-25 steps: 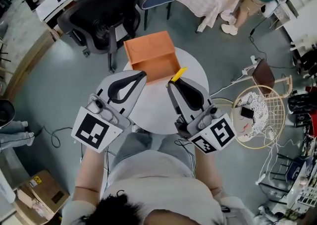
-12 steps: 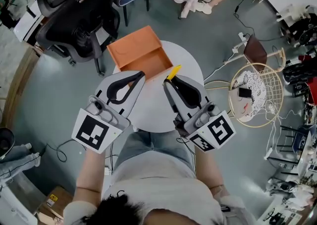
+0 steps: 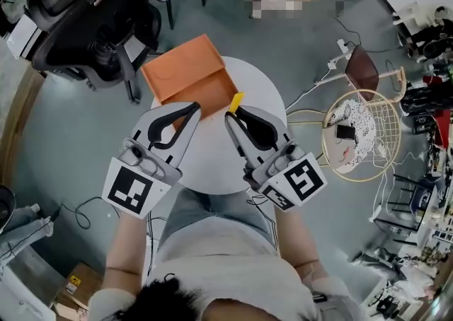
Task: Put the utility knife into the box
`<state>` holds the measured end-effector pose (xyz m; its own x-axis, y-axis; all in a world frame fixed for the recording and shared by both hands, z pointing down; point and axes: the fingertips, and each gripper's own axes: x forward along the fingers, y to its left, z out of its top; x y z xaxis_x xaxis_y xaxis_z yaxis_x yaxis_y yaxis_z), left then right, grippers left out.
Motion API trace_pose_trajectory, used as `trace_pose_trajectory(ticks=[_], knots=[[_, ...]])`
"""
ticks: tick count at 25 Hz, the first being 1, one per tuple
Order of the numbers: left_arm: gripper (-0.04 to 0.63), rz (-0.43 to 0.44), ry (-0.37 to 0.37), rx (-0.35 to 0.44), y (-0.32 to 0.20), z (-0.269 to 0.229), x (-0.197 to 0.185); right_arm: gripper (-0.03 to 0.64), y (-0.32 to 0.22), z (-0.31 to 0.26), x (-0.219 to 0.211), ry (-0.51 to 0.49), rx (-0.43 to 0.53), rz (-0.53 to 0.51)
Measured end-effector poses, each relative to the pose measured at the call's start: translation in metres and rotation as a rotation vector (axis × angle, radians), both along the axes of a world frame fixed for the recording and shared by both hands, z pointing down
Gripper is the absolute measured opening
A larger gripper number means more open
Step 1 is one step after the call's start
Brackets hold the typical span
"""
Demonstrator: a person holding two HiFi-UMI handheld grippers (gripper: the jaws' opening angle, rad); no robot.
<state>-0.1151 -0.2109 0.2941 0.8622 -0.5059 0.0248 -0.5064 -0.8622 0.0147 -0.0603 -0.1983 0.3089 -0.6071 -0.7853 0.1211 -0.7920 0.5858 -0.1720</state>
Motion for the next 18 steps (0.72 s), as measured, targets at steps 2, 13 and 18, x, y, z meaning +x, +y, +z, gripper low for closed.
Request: trace_pose_trajectory(ticks=[2,13,18], knots=[[0.009,-0.013,0.012,-0.007,-0.006,0.005,0.0,0.063,-0.009,0.012,0.0,0.016,-0.027,-0.017],[0.009,-0.084,0.014,-0.039,-0.046,0.033,-0.016,0.063,-0.065,0.089,-0.011,0.17,-0.142,-0.142],[0.009,-0.105,0.015,-0.059,-0.056,0.047,-0.02,0.063,-0.08,0.135,-0.018,0.298,-0.192,-0.214]])
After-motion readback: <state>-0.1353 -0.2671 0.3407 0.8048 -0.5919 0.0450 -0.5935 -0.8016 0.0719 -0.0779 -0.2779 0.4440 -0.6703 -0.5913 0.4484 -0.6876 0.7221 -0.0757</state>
